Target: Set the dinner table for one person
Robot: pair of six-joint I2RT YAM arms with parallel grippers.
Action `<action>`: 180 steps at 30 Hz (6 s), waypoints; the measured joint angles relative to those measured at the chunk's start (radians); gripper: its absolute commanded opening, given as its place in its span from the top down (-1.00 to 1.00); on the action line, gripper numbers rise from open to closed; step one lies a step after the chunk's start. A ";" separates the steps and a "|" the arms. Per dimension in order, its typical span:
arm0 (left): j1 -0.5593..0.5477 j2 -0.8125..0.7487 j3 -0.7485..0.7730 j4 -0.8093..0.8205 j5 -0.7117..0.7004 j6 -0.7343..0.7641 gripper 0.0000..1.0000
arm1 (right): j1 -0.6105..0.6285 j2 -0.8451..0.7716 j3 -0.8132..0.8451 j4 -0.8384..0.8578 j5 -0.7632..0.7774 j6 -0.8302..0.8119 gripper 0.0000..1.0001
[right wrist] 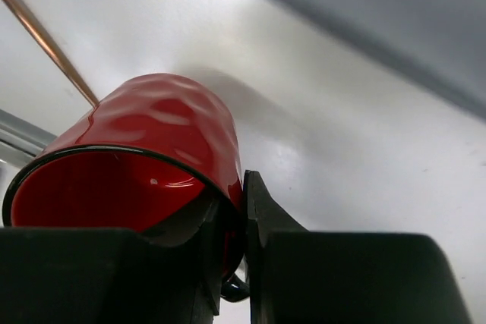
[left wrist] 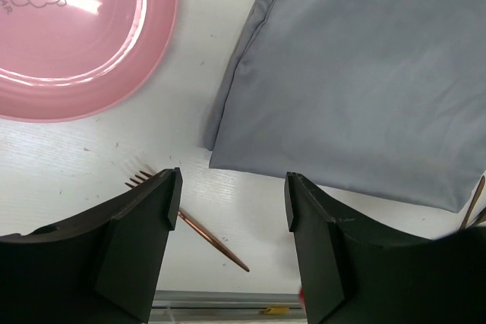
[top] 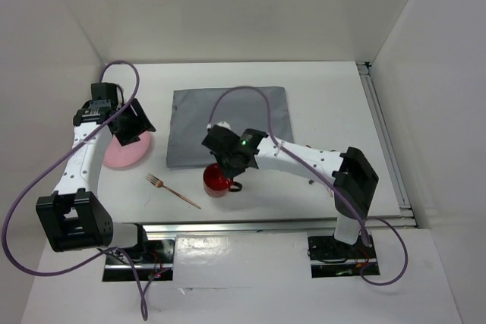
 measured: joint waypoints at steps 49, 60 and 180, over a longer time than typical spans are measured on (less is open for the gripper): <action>0.181 0.061 -0.089 -0.042 -0.084 -0.062 -0.56 | -0.780 0.716 0.919 -0.019 -0.049 -0.026 -0.87; 0.439 0.051 -0.246 0.015 0.003 -0.115 -0.65 | -0.773 0.383 0.695 0.087 -0.121 -0.039 -1.00; -0.365 -0.228 -0.493 -0.088 -0.224 -0.586 -0.86 | -0.694 -0.084 -0.106 0.080 -0.135 0.064 1.00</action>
